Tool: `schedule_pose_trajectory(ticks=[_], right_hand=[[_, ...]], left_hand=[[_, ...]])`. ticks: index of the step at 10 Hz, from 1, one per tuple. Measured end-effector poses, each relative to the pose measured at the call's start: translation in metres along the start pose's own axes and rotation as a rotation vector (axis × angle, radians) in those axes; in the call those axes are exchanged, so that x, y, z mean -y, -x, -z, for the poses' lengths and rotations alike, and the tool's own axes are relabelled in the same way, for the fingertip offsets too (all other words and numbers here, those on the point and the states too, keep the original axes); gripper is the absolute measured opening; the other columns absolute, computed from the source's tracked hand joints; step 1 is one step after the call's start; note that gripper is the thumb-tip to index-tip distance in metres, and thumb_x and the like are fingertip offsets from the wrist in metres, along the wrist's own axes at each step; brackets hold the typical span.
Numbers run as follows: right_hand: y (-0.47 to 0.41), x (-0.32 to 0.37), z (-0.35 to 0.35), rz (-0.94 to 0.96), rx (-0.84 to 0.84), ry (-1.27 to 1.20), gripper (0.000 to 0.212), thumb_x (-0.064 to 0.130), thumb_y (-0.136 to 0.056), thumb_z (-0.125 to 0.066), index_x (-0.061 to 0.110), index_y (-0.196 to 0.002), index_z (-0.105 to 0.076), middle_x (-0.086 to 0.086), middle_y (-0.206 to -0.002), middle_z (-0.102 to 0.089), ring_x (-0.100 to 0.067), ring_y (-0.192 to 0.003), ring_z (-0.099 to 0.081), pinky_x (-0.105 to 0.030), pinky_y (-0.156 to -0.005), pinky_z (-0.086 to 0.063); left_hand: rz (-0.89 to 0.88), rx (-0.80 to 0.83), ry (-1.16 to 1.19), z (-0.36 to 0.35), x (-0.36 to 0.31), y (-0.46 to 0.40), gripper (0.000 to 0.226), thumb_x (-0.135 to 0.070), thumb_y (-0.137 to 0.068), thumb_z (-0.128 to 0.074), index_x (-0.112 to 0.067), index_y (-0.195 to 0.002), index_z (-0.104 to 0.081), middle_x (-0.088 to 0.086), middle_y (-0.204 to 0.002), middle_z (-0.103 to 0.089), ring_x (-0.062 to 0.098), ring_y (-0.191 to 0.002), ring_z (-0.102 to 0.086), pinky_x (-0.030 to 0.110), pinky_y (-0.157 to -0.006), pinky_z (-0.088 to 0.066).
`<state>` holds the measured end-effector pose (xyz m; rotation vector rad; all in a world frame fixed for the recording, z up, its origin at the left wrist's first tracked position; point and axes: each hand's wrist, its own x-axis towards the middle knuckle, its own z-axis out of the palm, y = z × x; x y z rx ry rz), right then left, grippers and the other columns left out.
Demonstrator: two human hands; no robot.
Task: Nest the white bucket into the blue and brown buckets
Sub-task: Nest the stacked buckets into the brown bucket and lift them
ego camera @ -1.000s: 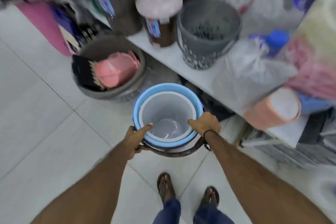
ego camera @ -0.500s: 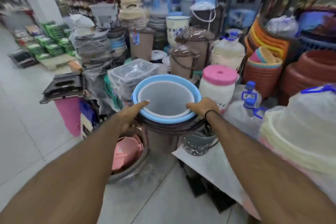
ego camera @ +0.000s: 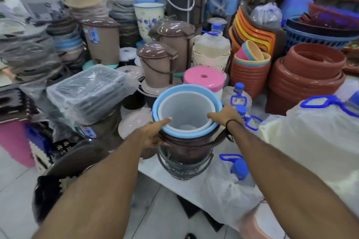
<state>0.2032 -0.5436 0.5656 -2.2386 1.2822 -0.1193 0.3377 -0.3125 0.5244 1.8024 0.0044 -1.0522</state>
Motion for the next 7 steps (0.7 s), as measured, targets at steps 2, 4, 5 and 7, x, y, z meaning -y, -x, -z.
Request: schedule_pose_trajectory(ticks=[2, 4, 5, 7], right_hand=[[-0.042, -0.048, -0.065, -0.142, 0.169, -0.029, 0.062, 0.051, -0.073, -0.075, 0.013, -0.121, -0.065, -0.012, -0.118, -0.070, -0.032, -0.105, -0.066, -0.040, -0.086, -0.055], [-0.061, -0.072, -0.127, -0.215, 0.327, -0.031, 0.057, 0.046, -0.079, -0.073, 0.010, -0.121, -0.066, -0.014, -0.119, -0.070, -0.033, -0.106, -0.066, -0.044, -0.092, -0.055], [-0.064, -0.074, -0.138, -0.230, 0.339, -0.003, 0.056, 0.048, -0.078, -0.072, 0.011, -0.119, -0.067, -0.014, -0.118, -0.070, -0.034, -0.105, -0.066, -0.044, -0.091, -0.056], [-0.082, -0.031, -0.117, -0.101, -0.052, 0.185, 0.064, 0.053, -0.077, -0.064, 0.010, -0.124, -0.056, -0.014, -0.122, -0.062, -0.035, -0.116, -0.056, -0.048, -0.094, -0.047]], left_hand=[[0.168, 0.029, -0.031, -0.025, 0.038, -0.073, 0.061, -0.051, -0.080, -0.080, -0.015, -0.124, -0.058, 0.014, -0.100, -0.071, 0.028, -0.079, -0.068, 0.033, -0.063, -0.059], [0.286, -0.006, -0.192, -0.025, 0.066, -0.109, 0.066, -0.049, -0.084, -0.077, -0.004, -0.126, -0.054, 0.021, -0.106, -0.067, 0.040, -0.089, -0.073, 0.049, -0.079, -0.064], [0.276, 0.006, -0.371, -0.020, 0.069, -0.117, 0.069, -0.063, -0.081, -0.071, -0.009, -0.118, -0.053, 0.016, -0.098, -0.063, 0.038, -0.084, -0.072, 0.043, -0.064, -0.064], [-0.091, -0.145, -1.058, -0.001, 0.026, -0.130, 0.083, -0.082, -0.082, -0.047, -0.019, -0.137, -0.052, 0.008, -0.133, -0.061, 0.031, -0.116, -0.059, 0.046, -0.099, -0.051]])
